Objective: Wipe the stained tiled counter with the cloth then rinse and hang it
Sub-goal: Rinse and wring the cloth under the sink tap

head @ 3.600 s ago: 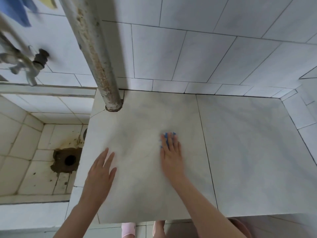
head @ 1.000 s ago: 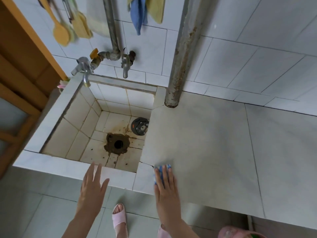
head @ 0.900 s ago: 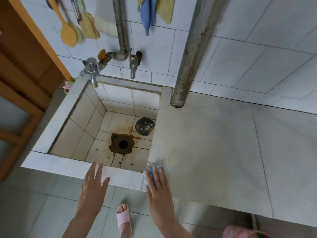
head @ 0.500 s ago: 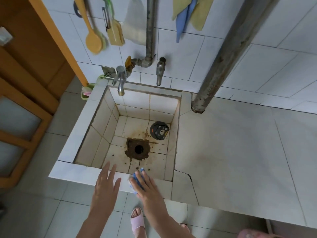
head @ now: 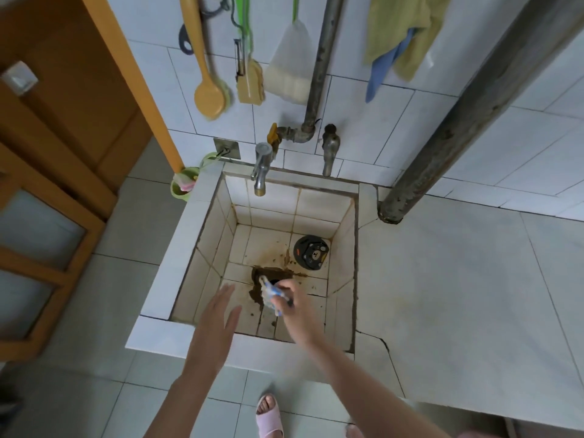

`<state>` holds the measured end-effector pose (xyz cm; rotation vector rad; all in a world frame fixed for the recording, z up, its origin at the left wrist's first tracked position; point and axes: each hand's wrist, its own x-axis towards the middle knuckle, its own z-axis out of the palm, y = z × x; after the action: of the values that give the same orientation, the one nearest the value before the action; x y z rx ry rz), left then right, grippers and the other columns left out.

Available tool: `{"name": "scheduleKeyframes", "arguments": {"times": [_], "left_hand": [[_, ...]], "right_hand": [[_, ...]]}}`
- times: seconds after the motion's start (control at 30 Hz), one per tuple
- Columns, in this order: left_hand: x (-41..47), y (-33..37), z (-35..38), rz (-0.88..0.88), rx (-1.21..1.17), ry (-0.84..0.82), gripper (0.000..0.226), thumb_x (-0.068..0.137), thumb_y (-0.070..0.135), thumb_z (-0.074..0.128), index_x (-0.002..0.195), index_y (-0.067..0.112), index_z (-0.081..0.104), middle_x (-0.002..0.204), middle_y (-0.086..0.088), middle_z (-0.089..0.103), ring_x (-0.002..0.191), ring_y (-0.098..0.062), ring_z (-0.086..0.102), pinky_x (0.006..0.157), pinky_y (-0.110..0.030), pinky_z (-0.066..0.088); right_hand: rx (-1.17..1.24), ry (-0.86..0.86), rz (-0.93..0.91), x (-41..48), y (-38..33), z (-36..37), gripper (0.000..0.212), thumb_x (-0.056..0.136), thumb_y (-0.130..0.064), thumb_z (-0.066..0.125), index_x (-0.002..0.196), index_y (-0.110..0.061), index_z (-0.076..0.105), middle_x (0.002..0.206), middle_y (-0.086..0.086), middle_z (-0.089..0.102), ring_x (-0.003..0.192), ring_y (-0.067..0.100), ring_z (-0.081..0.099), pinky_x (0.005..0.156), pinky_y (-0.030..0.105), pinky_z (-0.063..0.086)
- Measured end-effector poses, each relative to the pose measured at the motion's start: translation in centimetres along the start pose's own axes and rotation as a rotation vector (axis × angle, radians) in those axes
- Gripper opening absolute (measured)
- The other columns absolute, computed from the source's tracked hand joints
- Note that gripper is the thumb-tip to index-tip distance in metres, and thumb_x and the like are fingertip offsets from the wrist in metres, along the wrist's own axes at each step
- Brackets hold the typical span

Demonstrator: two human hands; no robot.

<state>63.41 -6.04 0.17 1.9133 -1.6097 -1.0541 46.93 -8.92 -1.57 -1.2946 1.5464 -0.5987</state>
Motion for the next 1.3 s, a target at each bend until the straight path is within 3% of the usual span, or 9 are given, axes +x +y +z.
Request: {"name": "scheduleKeyframes", "arguments": {"times": [0.07, 0.13, 0.23, 0.37, 0.47, 0.63, 0.77, 1.0, 1.3], "left_hand": [[1.5, 1.8, -0.9, -0.121, -0.280, -0.014, 0.042, 0.093, 0.027, 0.048, 0.135, 0.020, 0.042, 0.136, 0.001, 0.047, 0.121, -0.011, 0.045, 0.099, -0.023, 0.031], [3.1, 3.3, -1.5, -0.176, -0.484, -0.049, 0.040, 0.092, 0.022, 0.052, 0.131, 0.017, 0.046, 0.129, -0.001, 0.053, 0.115, -0.012, 0.050, 0.097, -0.026, 0.037], [5.4, 4.9, -1.7, -0.174, -0.543, -0.136, 0.041, 0.091, 0.019, 0.052, 0.131, 0.016, 0.045, 0.120, -0.004, 0.059, 0.111, -0.018, 0.055, 0.093, -0.031, 0.046], [7.9, 5.5, -1.6, -0.130, -0.478, -0.101, 0.025, 0.088, 0.014, 0.058, 0.114, 0.013, 0.059, 0.103, -0.008, 0.064, 0.095, -0.017, 0.060, 0.065, -0.009, 0.047], [9.3, 4.9, -1.3, -0.143, -0.451, -0.108, 0.011, 0.085, 0.015, 0.062, 0.096, 0.014, 0.063, 0.099, -0.009, 0.066, 0.095, -0.022, 0.063, 0.071, -0.019, 0.051], [10.9, 4.6, -0.9, -0.270, -0.580, -0.062, 0.004, 0.085, 0.013, 0.061, 0.088, 0.010, 0.062, 0.094, -0.012, 0.065, 0.093, -0.026, 0.062, 0.065, -0.019, 0.053], [12.9, 4.8, -1.5, -0.322, -0.669, 0.051, 0.014, 0.086, 0.007, 0.059, 0.096, -0.002, 0.058, 0.096, -0.020, 0.062, 0.089, -0.029, 0.061, 0.056, -0.015, 0.054], [14.8, 6.4, -2.3, -0.291, -0.764, 0.027, 0.016, 0.089, 0.009, 0.055, 0.103, 0.003, 0.058, 0.092, -0.011, 0.065, 0.085, -0.023, 0.064, 0.064, -0.018, 0.057], [16.2, 5.9, -3.7, -0.356, -0.906, -0.053, 0.023, 0.092, 0.012, 0.050, 0.112, 0.001, 0.056, 0.105, -0.018, 0.063, 0.096, -0.029, 0.063, 0.071, -0.026, 0.058]], "right_hand": [[0.194, 0.034, 0.070, 1.2, -1.4, -0.7, 0.013, 0.093, -0.019, 0.054, 0.106, -0.015, 0.052, 0.098, -0.001, 0.060, 0.089, 0.024, 0.063, 0.073, 0.032, 0.053], [0.313, 0.041, 0.108, 2.2, -2.6, -1.3, 0.017, 0.092, -0.014, 0.057, 0.108, -0.009, 0.056, 0.100, 0.004, 0.060, 0.092, 0.019, 0.061, 0.072, 0.024, 0.053], [0.310, 0.058, 0.078, 3.2, -4.1, -1.9, 0.015, 0.090, -0.012, 0.060, 0.105, -0.009, 0.060, 0.090, -0.004, 0.059, 0.085, 0.011, 0.058, 0.070, 0.018, 0.048], [0.270, 0.039, 0.063, 5.1, -4.5, -2.8, 0.018, 0.090, -0.015, 0.060, 0.106, -0.007, 0.061, 0.089, -0.004, 0.060, 0.086, 0.013, 0.059, 0.072, 0.018, 0.047], [0.257, 0.005, 0.083, 6.0, -4.7, -3.6, 0.022, 0.092, -0.013, 0.057, 0.111, -0.003, 0.061, 0.088, -0.006, 0.059, 0.080, 0.006, 0.057, 0.063, 0.010, 0.045], [0.169, 0.128, 0.056, 7.3, -5.5, -5.4, 0.031, 0.095, -0.020, 0.052, 0.124, -0.013, 0.056, 0.116, 0.000, 0.059, 0.101, 0.007, 0.055, 0.077, 0.009, 0.043], [0.123, 0.207, -0.155, 8.5, -10.1, -8.1, 0.029, 0.094, -0.028, 0.053, 0.121, -0.020, 0.056, 0.112, -0.010, 0.059, 0.095, -0.005, 0.054, 0.079, 0.006, 0.041], [0.109, 0.144, -0.331, 10.1, -16.1, -8.9, 0.041, 0.083, -0.034, 0.068, 0.119, -0.036, 0.050, 0.117, -0.011, 0.054, 0.099, 0.007, 0.052, 0.079, 0.014, 0.042], [-0.163, 0.245, -0.299, 10.7, -18.3, -8.8, 0.058, 0.070, -0.045, 0.077, 0.118, -0.024, 0.051, 0.110, -0.012, 0.053, 0.094, 0.001, 0.045, 0.077, 0.014, 0.036]]}}
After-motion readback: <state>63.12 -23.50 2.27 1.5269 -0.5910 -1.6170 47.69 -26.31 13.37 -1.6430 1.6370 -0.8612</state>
